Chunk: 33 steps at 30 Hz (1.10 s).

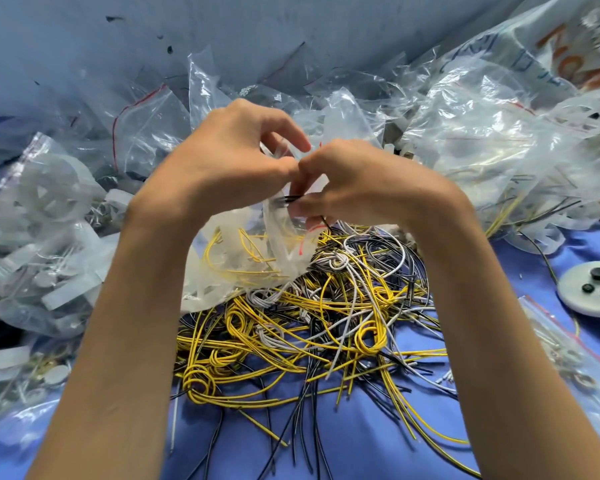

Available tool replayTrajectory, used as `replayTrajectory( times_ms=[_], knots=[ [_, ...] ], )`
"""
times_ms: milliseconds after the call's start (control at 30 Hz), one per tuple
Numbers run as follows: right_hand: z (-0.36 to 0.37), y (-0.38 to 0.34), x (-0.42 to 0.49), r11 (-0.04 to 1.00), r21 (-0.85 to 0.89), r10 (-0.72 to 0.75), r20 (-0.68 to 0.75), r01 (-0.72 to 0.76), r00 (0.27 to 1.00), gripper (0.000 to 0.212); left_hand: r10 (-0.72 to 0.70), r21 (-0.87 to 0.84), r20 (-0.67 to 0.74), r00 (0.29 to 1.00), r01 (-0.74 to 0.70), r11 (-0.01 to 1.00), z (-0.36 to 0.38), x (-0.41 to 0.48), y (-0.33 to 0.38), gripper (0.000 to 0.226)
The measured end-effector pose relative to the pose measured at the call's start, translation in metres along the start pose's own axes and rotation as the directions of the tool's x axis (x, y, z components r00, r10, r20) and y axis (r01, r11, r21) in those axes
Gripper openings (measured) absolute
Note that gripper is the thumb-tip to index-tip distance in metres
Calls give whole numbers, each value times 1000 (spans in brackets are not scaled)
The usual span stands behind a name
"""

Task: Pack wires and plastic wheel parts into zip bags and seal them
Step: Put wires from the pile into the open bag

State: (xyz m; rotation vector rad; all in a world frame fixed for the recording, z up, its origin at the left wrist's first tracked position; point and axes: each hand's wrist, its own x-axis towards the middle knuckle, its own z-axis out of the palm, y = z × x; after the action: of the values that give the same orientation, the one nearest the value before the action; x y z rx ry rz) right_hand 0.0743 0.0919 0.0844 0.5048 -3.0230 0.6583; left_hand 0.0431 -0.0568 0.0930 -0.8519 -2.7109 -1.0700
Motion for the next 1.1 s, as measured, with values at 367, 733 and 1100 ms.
replayTrajectory(
  times_ms=[367,733,1100],
  knots=[
    [28,7,17,982,77,-170,-66,174,983,15,12,4,-28,1000,-12,1000,1,1,-1,35],
    [36,9,22,957,202,-189,-112,209,976,17,-5,-49,-50,999,2,999,-3,-1,0,33],
    [48,11,27,969,147,-215,122,197,969,24,-12,-30,43,999,13,999,4,-1,3,26]
  ],
)
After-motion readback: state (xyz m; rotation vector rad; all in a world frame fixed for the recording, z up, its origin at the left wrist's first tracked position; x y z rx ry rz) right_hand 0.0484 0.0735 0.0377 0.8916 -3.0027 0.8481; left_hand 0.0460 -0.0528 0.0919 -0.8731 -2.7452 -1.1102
